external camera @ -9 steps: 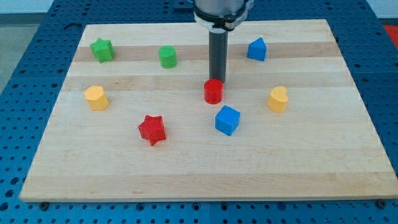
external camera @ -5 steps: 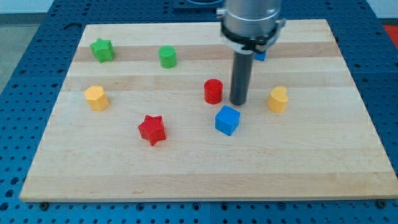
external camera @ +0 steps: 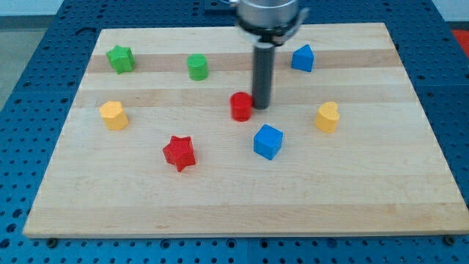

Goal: Slide the red circle to the right of the yellow hexagon

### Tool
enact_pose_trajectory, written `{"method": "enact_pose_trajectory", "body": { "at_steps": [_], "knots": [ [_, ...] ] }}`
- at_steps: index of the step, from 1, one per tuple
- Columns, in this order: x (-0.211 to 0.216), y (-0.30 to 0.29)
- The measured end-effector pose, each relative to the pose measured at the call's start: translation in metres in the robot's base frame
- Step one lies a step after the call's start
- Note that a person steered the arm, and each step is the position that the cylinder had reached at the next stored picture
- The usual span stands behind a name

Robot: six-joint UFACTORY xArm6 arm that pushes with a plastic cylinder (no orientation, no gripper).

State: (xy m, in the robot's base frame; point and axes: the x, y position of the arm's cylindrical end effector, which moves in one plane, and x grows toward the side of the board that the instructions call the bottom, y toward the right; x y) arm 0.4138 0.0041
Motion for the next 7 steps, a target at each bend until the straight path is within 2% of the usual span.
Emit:
{"method": "enact_pose_trajectory", "body": {
  "at_steps": [3, 5, 7],
  "knots": [
    [0.021, 0.003],
    [0.026, -0.081],
    [0.008, -0.044]
  ]
}}
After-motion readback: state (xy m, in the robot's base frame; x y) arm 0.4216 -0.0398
